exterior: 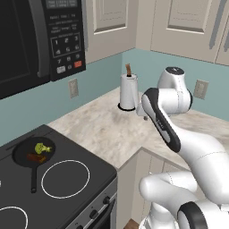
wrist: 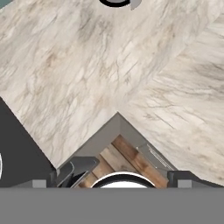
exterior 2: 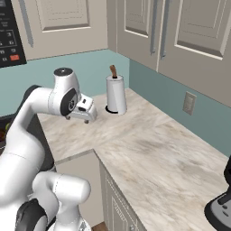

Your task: Put the sweet potato and broccoli in the pan. Then turn on the rear right burner and set the heat to medium.

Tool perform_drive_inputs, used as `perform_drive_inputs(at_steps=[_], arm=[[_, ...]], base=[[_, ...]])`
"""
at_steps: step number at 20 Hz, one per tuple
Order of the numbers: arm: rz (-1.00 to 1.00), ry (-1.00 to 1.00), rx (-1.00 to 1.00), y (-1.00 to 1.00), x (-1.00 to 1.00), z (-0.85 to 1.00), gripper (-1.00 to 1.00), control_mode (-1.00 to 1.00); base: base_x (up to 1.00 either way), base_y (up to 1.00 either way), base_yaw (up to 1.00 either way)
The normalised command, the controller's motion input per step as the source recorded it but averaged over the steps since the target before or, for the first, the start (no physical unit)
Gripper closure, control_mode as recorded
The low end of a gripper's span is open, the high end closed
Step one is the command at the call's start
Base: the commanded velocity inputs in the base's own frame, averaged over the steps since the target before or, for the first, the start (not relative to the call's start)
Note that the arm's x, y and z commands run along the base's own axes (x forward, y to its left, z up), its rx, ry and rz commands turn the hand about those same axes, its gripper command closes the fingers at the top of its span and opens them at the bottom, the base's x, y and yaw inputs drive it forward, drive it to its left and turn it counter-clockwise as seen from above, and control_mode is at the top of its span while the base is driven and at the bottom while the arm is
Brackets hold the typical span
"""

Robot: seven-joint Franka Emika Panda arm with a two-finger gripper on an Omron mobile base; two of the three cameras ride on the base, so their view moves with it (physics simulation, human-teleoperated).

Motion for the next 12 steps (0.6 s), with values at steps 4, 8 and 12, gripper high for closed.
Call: perform_drive_inputs(at_steps=[4, 8, 12], arm=[[0.0, 0.0, 0.0, 0.0, 0.0, 0.0, -1.0, -1.0], [0.0, 0.0, 0.0, 0.0, 0.0, 0.0, -1.0, -1.0], [0.0, 0.0, 0.0, 0.0, 0.0, 0.0, -1.0, -1.0]], base=[[0.0, 0.0, 0.0], [0.0, 0.0, 0.0], [0.0, 0.0, 0.0]])
